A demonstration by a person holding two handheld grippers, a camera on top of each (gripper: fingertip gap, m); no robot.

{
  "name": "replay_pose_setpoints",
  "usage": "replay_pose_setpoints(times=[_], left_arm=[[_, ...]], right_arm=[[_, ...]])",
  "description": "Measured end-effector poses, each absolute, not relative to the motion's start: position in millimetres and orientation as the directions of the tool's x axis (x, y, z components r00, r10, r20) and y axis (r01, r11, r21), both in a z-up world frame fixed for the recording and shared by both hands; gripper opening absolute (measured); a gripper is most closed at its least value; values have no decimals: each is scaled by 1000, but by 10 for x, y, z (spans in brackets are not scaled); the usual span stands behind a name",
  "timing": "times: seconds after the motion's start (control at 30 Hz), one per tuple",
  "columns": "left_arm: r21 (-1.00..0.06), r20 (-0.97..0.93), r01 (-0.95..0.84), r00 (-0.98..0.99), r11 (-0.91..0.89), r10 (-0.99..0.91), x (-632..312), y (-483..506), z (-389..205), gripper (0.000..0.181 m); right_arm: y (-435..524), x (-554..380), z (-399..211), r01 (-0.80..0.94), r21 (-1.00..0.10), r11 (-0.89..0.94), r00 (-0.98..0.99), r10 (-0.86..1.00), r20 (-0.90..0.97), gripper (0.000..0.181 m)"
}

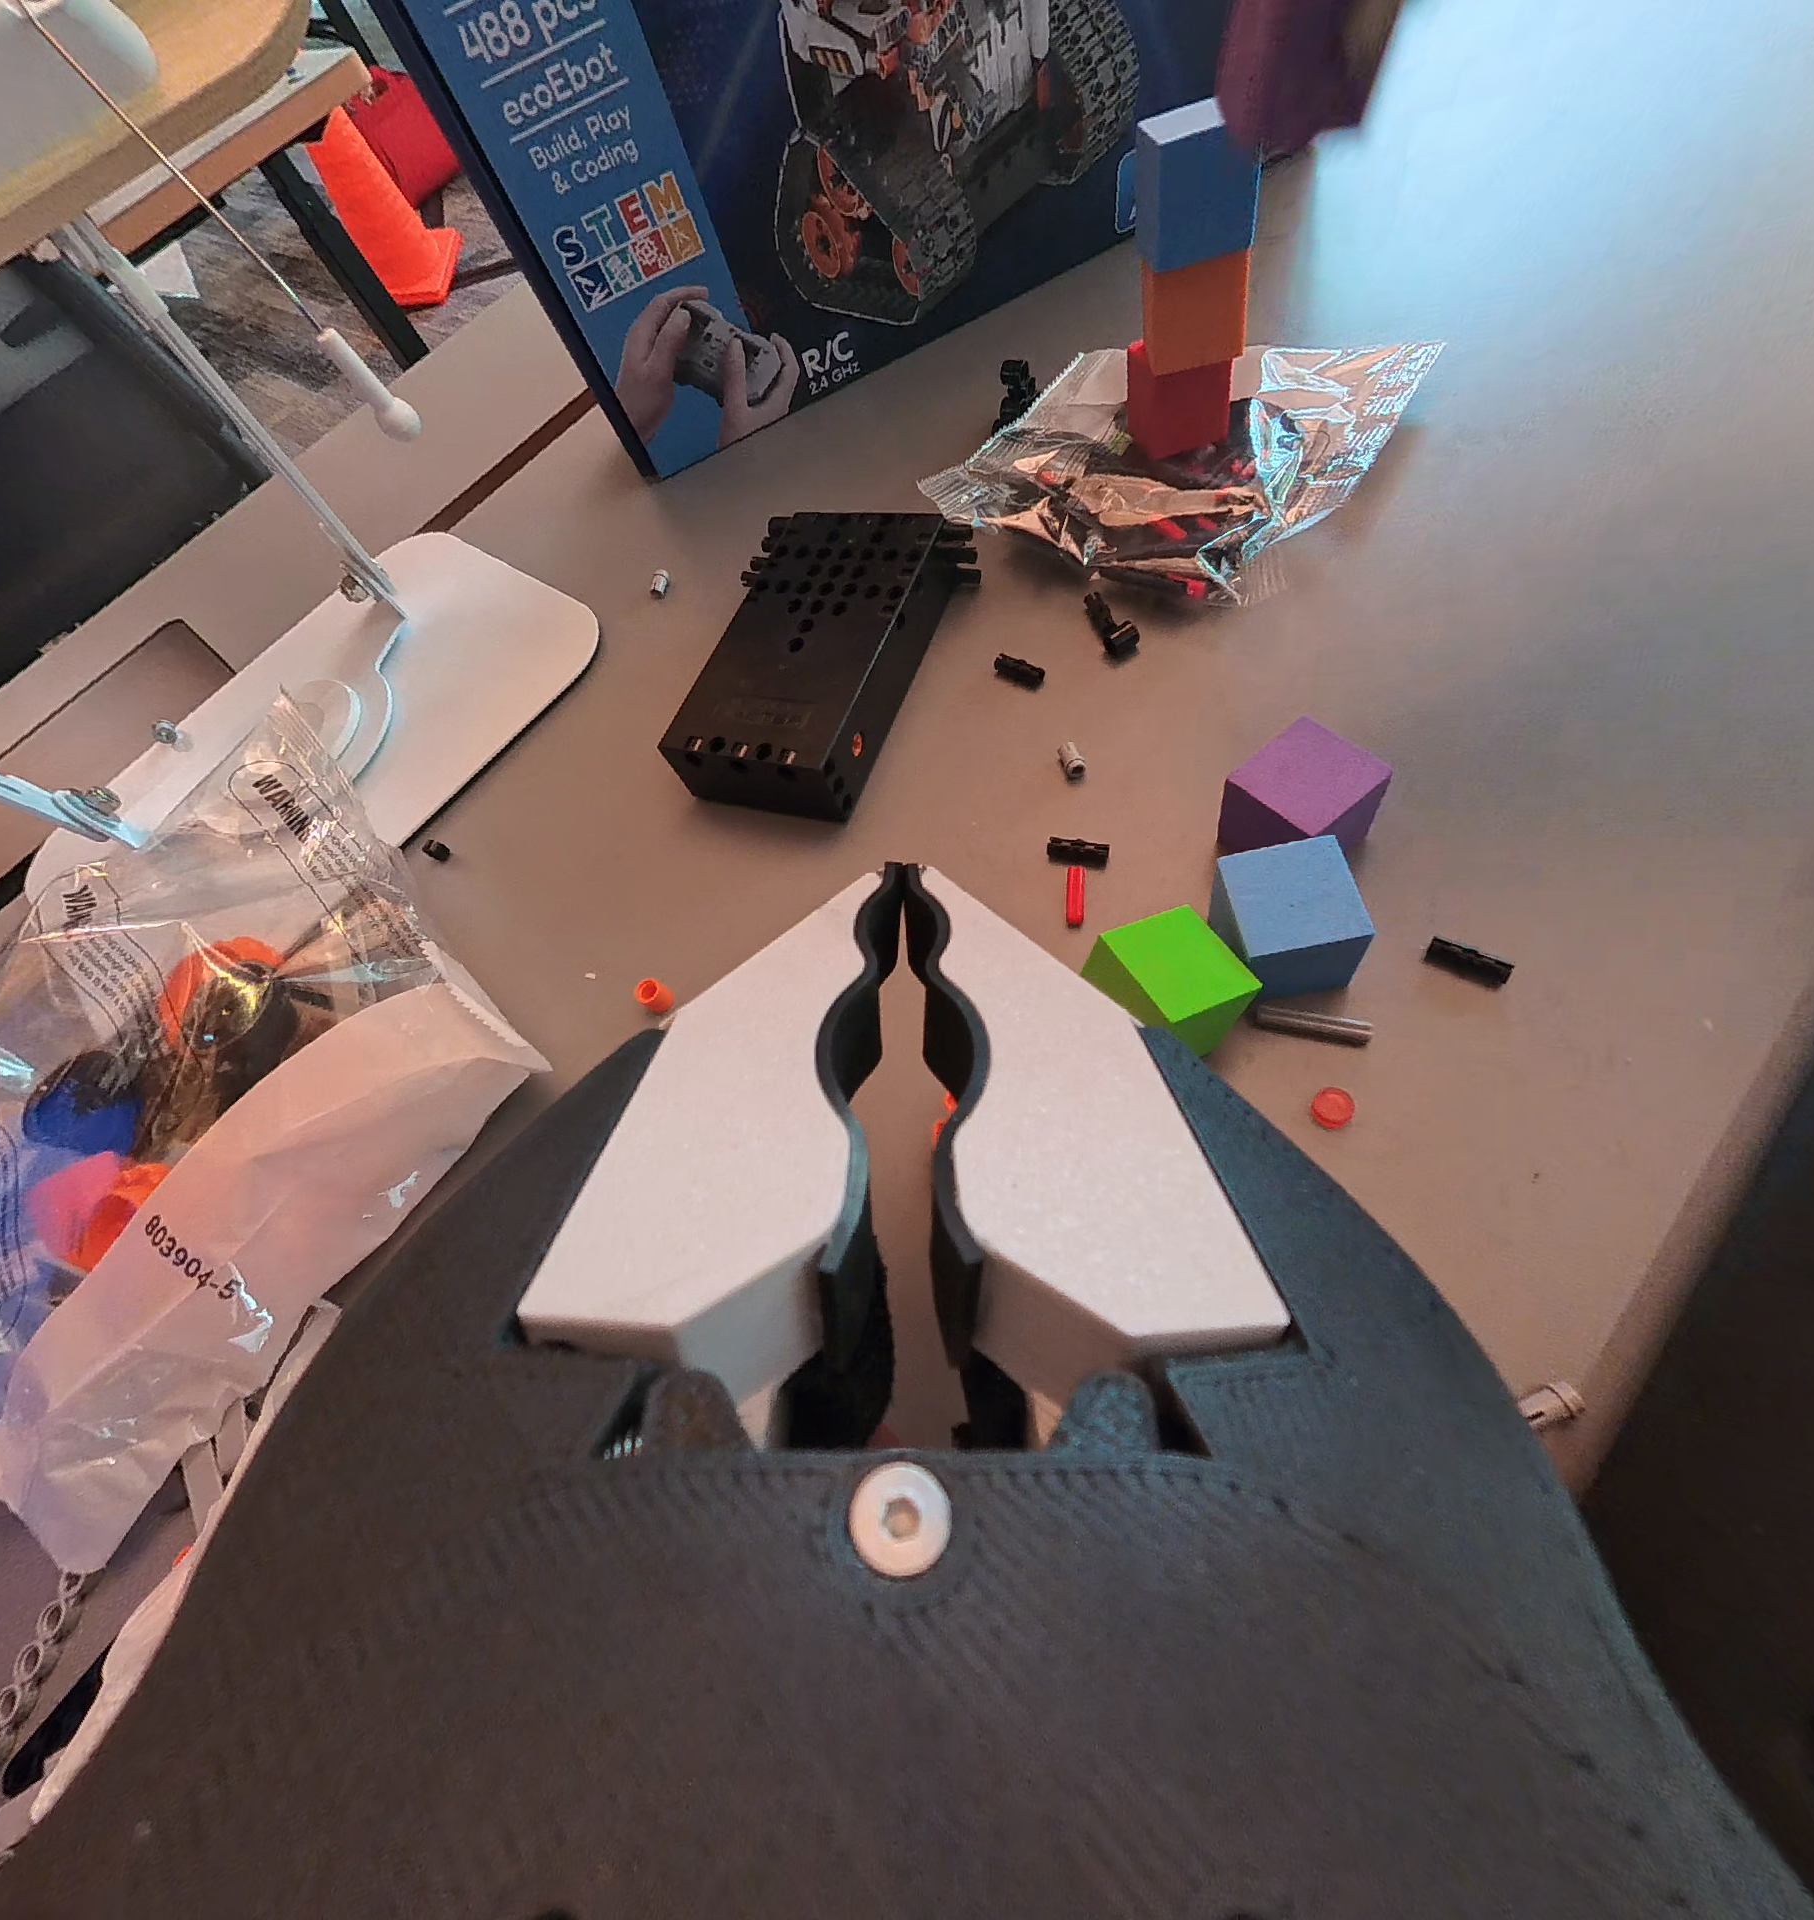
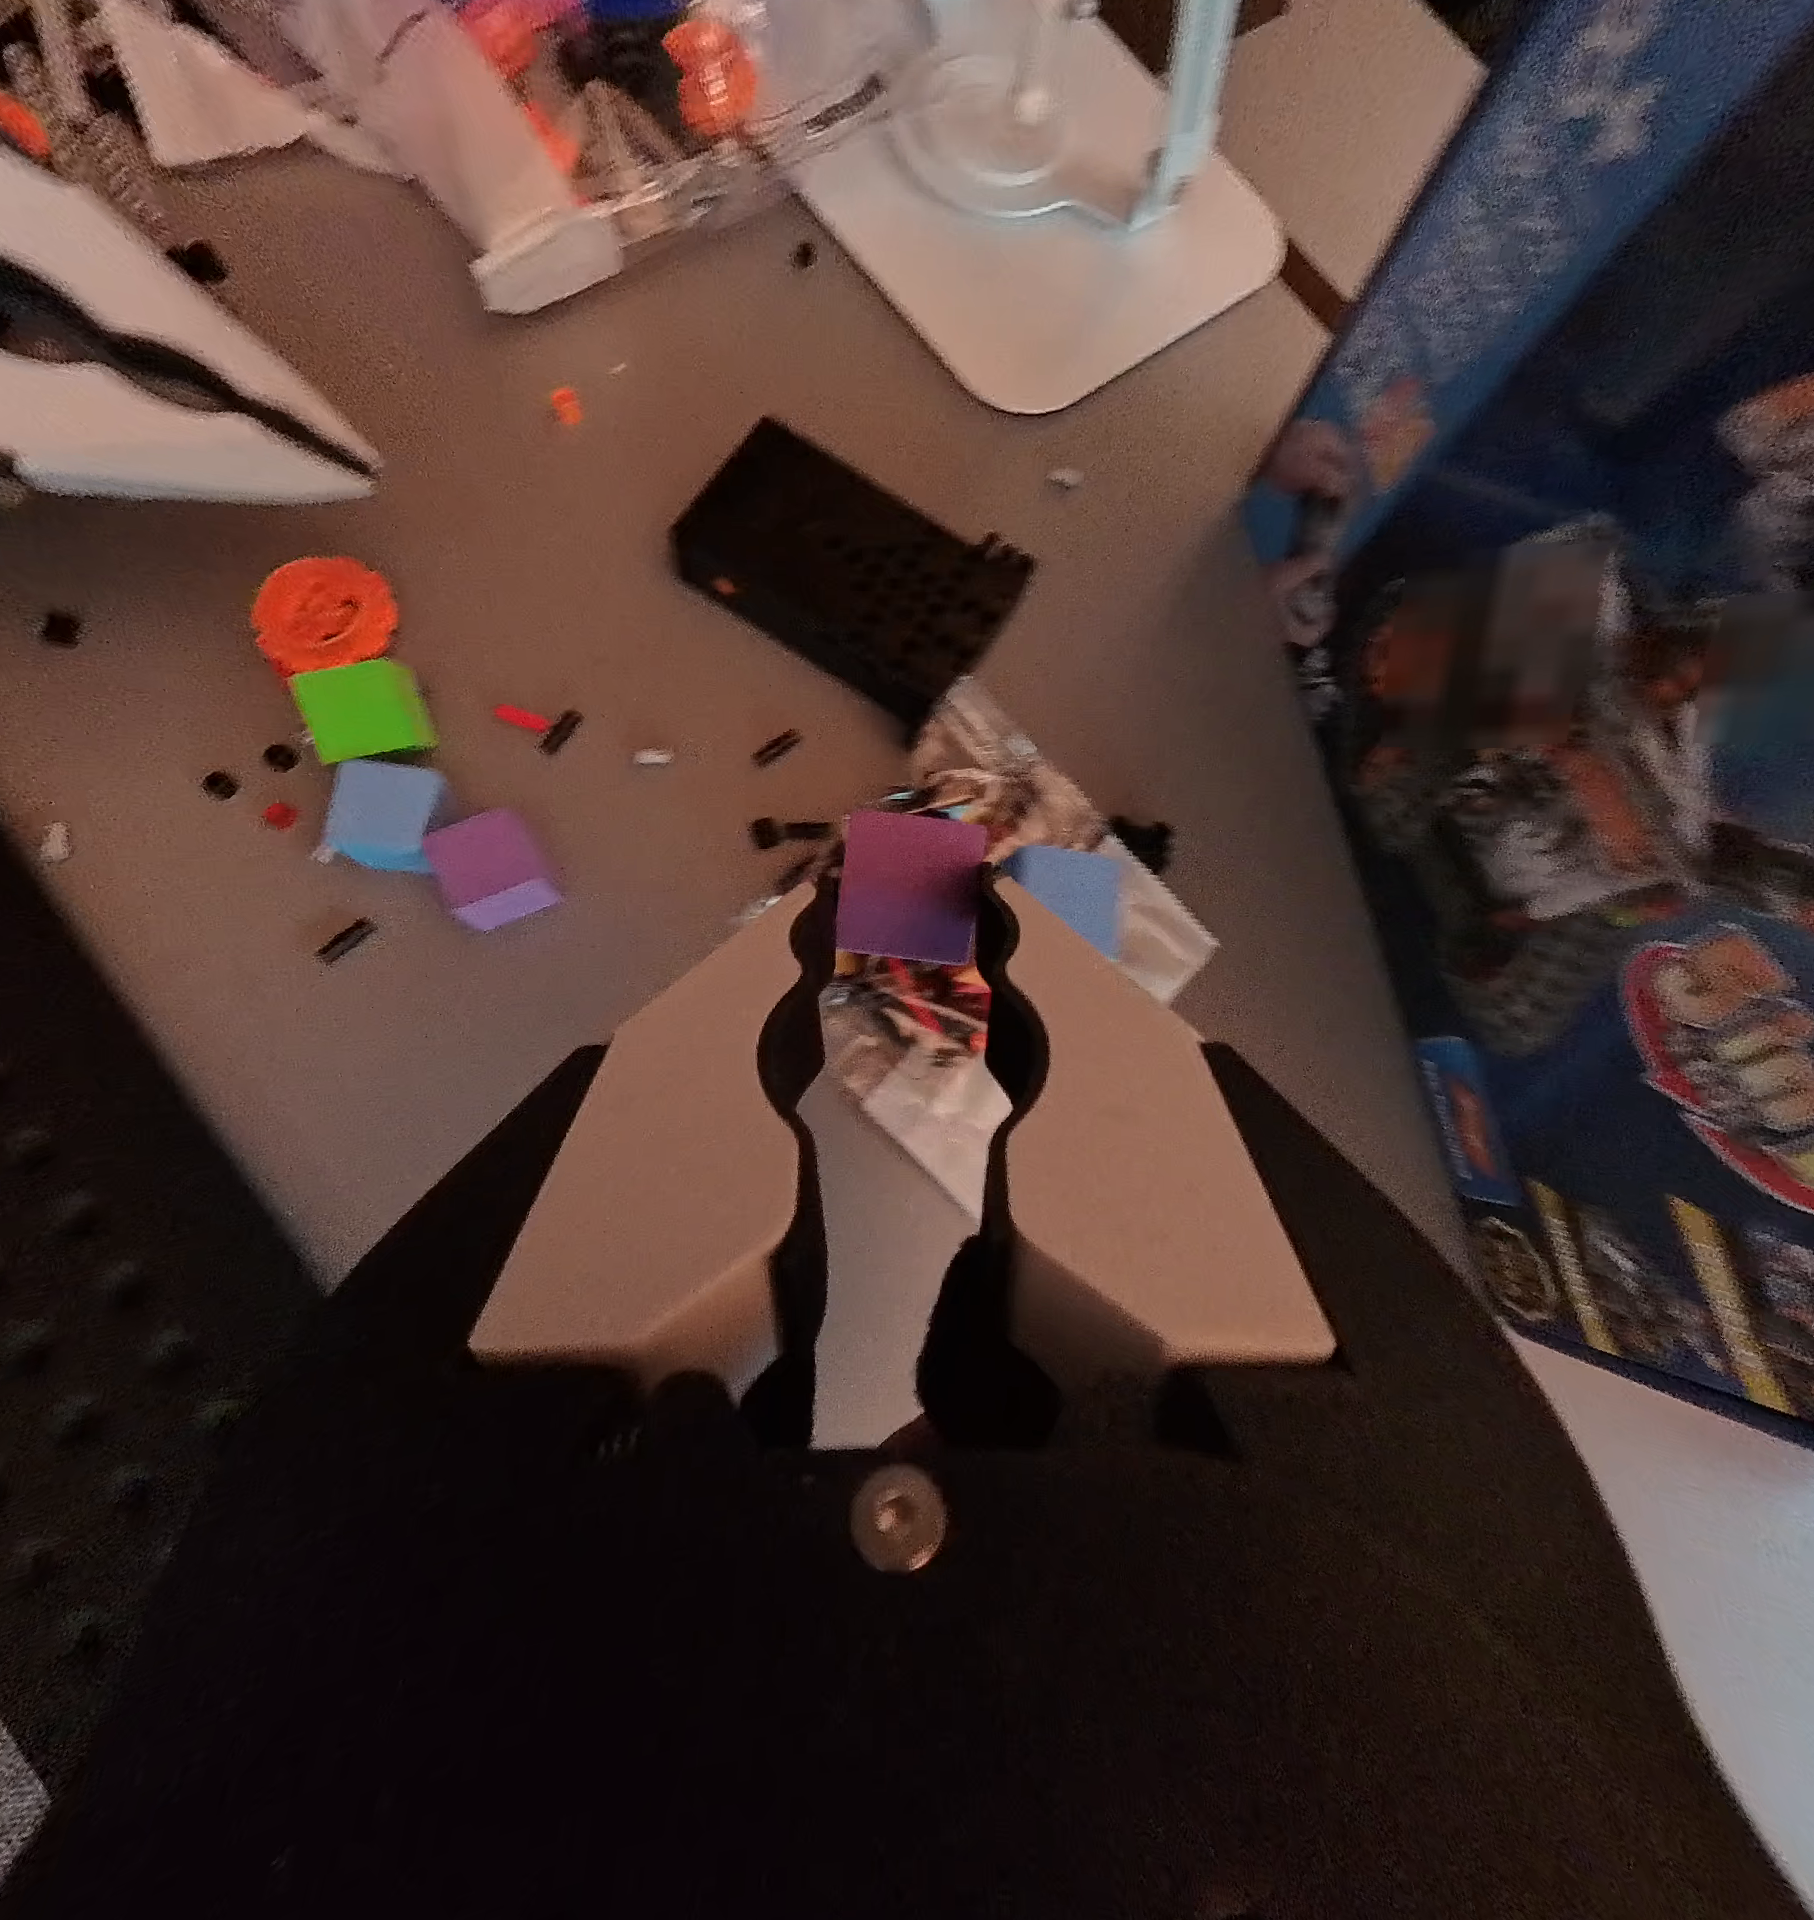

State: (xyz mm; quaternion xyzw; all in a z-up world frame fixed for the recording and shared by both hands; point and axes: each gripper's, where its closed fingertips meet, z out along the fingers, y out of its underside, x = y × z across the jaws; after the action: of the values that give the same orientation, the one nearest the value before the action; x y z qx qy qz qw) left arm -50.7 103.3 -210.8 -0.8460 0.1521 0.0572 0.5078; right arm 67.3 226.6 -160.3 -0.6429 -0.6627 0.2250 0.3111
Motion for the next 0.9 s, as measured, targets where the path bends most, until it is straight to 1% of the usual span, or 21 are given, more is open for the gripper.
replay_pose_setpoints(times=[0.17, 0.4, 0.5, 0.53, 0.6, 0.77, 0.9], left_arm=[[-843, -249, -313, 948, -437, -199, -508, 1037, -2101, 0], [-840, -248, -317, 946, -441, -207, -495, 1038, -2119, 0], [-841, -247, -315, 947, -440, -206, -495, 1038, -2114, 0], [-842, -246, -314, 947, -439, -205, -496, 1038, -2111, 0], [-842, -245, -313, 948, -440, -205, -498, 1039, -2110, 0], [-841, -245, -313, 947, -441, -205, -499, 1038, -2113, 0], [-839, -247, -316, 947, -442, -207, -494, 1037, -2118, 0]], right_arm=[[2672, 705, -1590, 746, -666, -10, 70, 996, 63, 25], [2712, 668, -1695, 761, -648, -39, 58, 998, 8, 26], [2731, 655, -1694, 757, -652, -41, 65, 998, 13, 32], [2729, 649, -1690, 755, -654, -41, 64, 998, 11, 31], [2733, 635, -1676, 748, -662, -42, 62, 998, 7, 25], [2713, 603, -1615, 732, -680, -37, 53, 999, 3, 25], [2733, 622, -1688, 759, -650, -32, 59, 998, 20, 28]])
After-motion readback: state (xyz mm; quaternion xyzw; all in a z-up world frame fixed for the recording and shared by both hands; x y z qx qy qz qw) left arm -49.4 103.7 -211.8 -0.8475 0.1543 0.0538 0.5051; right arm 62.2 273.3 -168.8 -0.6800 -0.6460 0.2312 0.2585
